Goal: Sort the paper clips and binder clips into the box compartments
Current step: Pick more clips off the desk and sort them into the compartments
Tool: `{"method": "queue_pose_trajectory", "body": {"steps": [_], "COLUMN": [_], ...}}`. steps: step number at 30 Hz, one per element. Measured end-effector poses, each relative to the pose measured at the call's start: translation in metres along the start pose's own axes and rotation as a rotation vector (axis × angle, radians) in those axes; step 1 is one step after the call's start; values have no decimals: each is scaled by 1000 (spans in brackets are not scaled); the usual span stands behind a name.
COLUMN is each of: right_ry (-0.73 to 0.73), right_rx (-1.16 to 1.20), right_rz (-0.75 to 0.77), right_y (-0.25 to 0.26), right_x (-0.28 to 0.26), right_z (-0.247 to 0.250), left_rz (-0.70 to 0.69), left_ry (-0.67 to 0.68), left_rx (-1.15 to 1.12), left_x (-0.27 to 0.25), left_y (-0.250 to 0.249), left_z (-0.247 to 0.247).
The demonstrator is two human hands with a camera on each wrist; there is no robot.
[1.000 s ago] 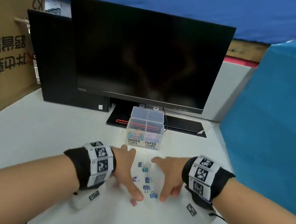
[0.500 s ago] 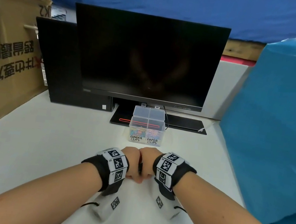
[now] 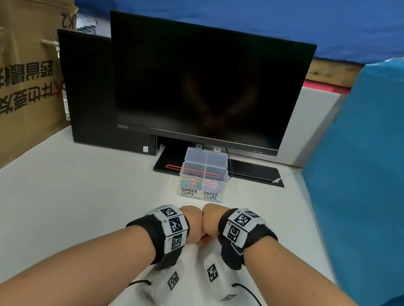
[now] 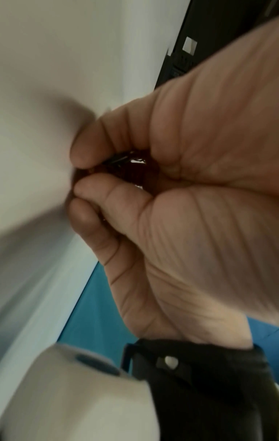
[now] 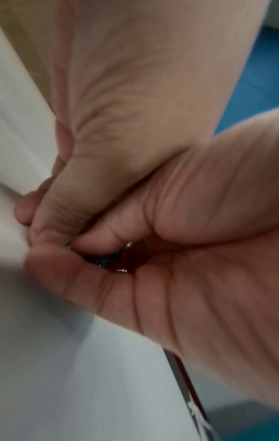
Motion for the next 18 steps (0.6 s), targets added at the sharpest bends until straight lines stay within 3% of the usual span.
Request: {"method": "queue_pose_trajectory", "body": {"steps": [2, 7, 12, 18], "right_ry": [19, 141, 95, 108], "right_rx": [144, 514, 665, 662], "right_rz": [-16, -34, -55, -9], "right_y": [0, -5, -15, -22], "right_x": [0, 0, 9, 13], "right_z": [3, 0, 1, 4], "left_rz": [-22, -19, -65, -100], "left_ry": [-24, -45, -58, 12], "left_rx": [-75, 27, -9, -180], "left_x": [3, 5, 8, 11], "left_y": [-1, -1, 3, 16], "left_z": [2, 6, 10, 5]}}
Point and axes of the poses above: each hand's wrist, its own x-axis towards the middle knuckle, its own z-axis out of the back of the hand, y = z × x, the point moved 5 cm from there along x, towards the middle knuckle, and after that the axes turned 12 degrees about x, right-handed, at the moved point
